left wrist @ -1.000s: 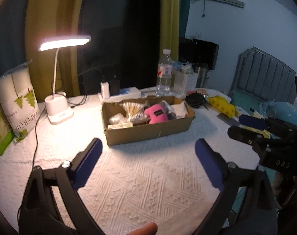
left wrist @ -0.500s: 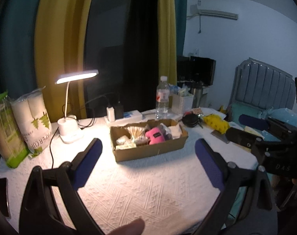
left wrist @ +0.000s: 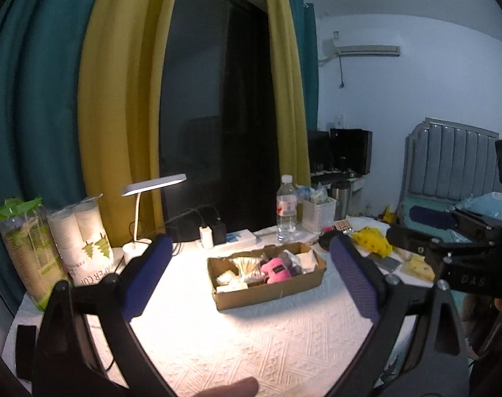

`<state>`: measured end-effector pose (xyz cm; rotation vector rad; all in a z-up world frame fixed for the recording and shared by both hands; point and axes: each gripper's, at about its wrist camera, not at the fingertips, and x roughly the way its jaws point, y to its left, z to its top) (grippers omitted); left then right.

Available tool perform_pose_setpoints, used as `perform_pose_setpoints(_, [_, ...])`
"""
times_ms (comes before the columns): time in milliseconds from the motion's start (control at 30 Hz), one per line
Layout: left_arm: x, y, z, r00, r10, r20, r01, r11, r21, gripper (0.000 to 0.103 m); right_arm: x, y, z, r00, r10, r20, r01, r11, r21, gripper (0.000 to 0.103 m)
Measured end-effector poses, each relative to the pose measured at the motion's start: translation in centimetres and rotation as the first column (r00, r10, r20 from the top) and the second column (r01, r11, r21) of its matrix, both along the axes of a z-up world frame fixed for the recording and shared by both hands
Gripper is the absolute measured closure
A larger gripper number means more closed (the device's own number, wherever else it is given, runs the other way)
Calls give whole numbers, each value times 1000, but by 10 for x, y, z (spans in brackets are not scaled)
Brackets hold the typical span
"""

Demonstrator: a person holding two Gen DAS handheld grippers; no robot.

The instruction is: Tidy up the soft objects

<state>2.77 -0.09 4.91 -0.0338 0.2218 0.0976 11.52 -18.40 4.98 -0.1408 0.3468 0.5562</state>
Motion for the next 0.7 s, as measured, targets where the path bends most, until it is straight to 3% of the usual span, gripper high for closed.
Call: perform_pose_setpoints(700, [-2,-3,1,1000,16,14,-16,1000,15,5,-1,0,0,1000,5,1,-5,1000,6,35])
